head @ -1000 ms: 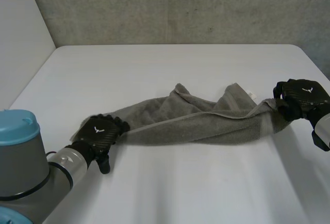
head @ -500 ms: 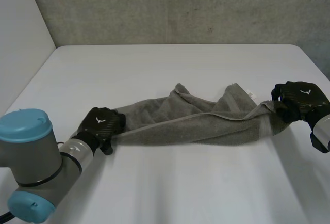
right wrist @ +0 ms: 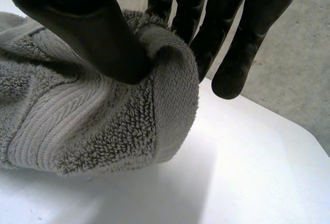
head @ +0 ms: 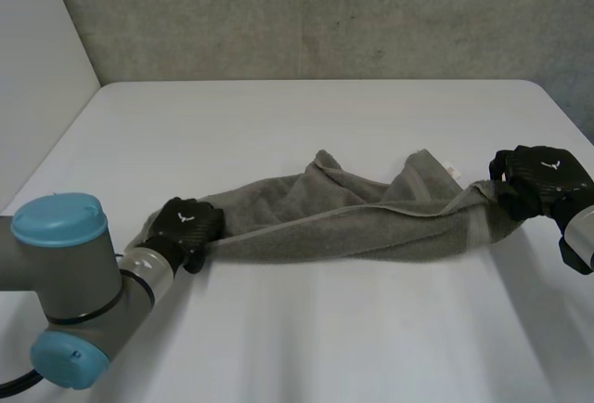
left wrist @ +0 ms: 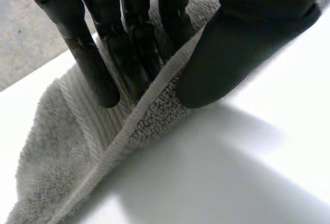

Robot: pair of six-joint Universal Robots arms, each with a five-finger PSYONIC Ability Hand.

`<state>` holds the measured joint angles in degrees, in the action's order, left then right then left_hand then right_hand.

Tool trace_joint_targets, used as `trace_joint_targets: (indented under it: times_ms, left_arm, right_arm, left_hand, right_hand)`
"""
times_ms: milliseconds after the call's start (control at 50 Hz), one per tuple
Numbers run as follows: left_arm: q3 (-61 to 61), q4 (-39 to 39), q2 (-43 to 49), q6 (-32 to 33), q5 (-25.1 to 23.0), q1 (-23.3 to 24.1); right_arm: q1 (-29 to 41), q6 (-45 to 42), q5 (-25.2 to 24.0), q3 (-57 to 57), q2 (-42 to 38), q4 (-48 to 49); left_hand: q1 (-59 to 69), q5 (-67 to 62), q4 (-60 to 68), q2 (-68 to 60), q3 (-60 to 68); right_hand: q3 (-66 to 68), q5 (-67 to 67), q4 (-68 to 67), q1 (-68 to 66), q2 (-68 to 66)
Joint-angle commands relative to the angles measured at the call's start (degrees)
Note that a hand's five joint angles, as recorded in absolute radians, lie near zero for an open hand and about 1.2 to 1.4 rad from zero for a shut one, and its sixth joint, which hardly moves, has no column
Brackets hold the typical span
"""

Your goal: Fold the laundry

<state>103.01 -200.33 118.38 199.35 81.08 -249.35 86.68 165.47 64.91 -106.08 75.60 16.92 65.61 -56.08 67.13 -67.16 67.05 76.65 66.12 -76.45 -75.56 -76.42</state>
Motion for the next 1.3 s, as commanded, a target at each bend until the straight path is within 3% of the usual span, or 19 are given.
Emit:
trace_joint_targets:
  times_ms: [20,160,300,380,420,440,480,580,700,820,860,920,940,960,980,1020,1060,1140,1300]
  left_arm:
    - [-0.4,0.3,-6.6,-0.7,3.0,-0.2]
    - [0.2,1.3,-18.7,-4.9,7.0,0.1]
    - [-0.5,8.1,-32.3,-8.5,6.9,0.0]
    - [-2.4,16.3,-33.0,-7.8,6.6,0.1]
    - [-3.2,19.8,-32.7,-6.9,6.6,0.0]
    - [-3.9,23.0,-31.1,-5.5,6.6,-0.1]
    - [-4.6,25.7,-28.2,-3.6,6.7,-0.2]
    - [-6.6,28.9,-19.1,1.2,7.3,-0.3]
    - [-13.9,28.9,-6.6,2.8,7.5,-0.8]
    - [-29.9,28.2,0.2,2.4,7.3,-0.6]
    - [-36.0,27.4,0.7,1.8,7.4,-0.6]
    - [-47.6,21.7,0.3,-1.3,9.7,-0.3]
    - [-47.6,21.7,0.3,-1.3,9.7,-0.3]
    - [-52.3,16.4,-0.5,-4.3,12.4,-0.3]
    - [-55.5,11.2,-1.7,-7.3,15.5,-0.4]
    - [-57.9,6.8,-3.1,-9.6,18.2,-0.4]
    - [-59.9,3.8,-4.0,-11.1,20.1,-0.4]
    - [-59.7,5.4,-4.7,-11.6,19.8,-0.4]
    - [-46.6,11.5,-4.6,-11.8,18.3,-0.6]
  right_arm:
    - [-0.2,-0.1,0.3,0.0,1.0,-0.1]
    - [0.0,0.2,-1.3,2.2,16.7,-5.7]
    - [-0.5,-1.0,-7.8,10.7,19.8,-20.1]
    - [-1.1,-6.5,-10.3,14.5,18.5,-28.7]
    - [-1.4,-17.3,-10.2,17.0,13.1,-36.8]
    - [-1.4,-17.4,-10.2,17.0,13.1,-36.9]
    - [-1.0,-28.5,-8.7,18.6,7.3,-45.5]
    - [1.9,-36.7,-4.0,21.2,-1.1,-52.1]
    - [9.5,-36.8,2.7,30.1,-10.9,-50.4]
    - [12.8,-34.7,4.8,42.8,-15.2,-44.8]
    - [15.3,-29.5,6.4,54.7,-16.5,-36.7]
    - [16.0,-26.0,6.8,59.8,-16.4,-31.0]
    - [16.6,-21.9,6.9,63.6,-15.8,-24.0]
    - [16.8,-17.2,7.2,64.5,-14.4,-15.9]
    - [16.9,-17.1,7.2,64.5,-14.3,-15.9]
    - [16.2,-7.7,7.2,62.0,-9.5,-1.4]
    - [15.8,-4.1,7.5,60.6,-8.1,2.7]
    - [15.2,-0.5,7.2,59.8,-7.9,1.0]
    - [15.5,-6.5,4.9,59.4,-11.8,-21.7]
  left_hand:
    - [14.4,-13.9,12.9,-12.8,13.0]
    - [14.4,-13.9,12.9,-12.8,13.0]
    - [14.4,-13.9,12.9,-12.8,13.0]
    - [14.4,-13.9,12.9,-12.8,13.0]
    - [14.4,-13.9,12.9,-12.8,13.0]
    - [14.4,-13.9,12.9,-12.8,13.0]
    - [14.4,-13.9,12.9,-12.8,13.0]
    - [14.4,-13.9,12.9,-12.8,13.0]
    - [14.4,-13.9,12.9,-12.8,13.0]
    - [14.4,-13.9,12.9,-12.8,13.0]
    - [14.4,-13.9,12.9,-12.8,13.0]
    - [14.4,-13.9,12.9,-12.8,13.0]
    - [14.4,-13.9,12.9,-12.8,13.0]
    - [14.4,-13.9,12.9,-12.8,13.0]
    - [14.4,-13.9,12.9,-12.8,13.0]
    - [14.4,-13.9,12.9,-12.8,13.0]
    - [14.4,-13.9,12.9,-12.8,13.0]
    - [14.4,-13.9,12.9,-12.8,13.0]
    - [14.4,-13.9,12.9,-12.8,13.0]
  right_hand:
    - [3.4,3.9,-3.5,-4.4,-3.6]
    - [3.4,3.9,-3.5,-4.4,-3.6]
    - [3.4,3.9,-3.5,-4.4,-3.6]
    - [3.4,3.9,-3.5,-4.4,-3.6]
    - [3.4,3.9,-3.5,-4.4,-3.6]
    - [3.4,3.9,-3.5,-4.4,-3.6]
    - [3.4,3.9,-3.5,-4.4,-3.6]
    - [3.4,3.9,-3.5,-4.4,-3.6]
    - [3.4,3.9,-3.5,-4.4,-3.6]
    - [3.4,3.9,-3.5,-4.4,-3.6]
    - [3.4,3.9,-3.5,-4.4,-3.6]
    - [3.4,3.9,-3.5,-4.4,-3.6]
    - [3.4,3.9,-3.5,-4.4,-3.6]
    - [3.4,3.9,-3.5,-4.4,-3.6]
    - [3.4,3.9,-3.5,-4.4,-3.6]
    - [3.4,3.9,-3.5,-4.4,-3.6]
    - [3.4,3.9,-3.5,-4.4,-3.6]
    - [3.4,3.9,-3.5,-4.4,-3.6]
    - [3.4,3.9,-3.5,-4.4,-3.6]
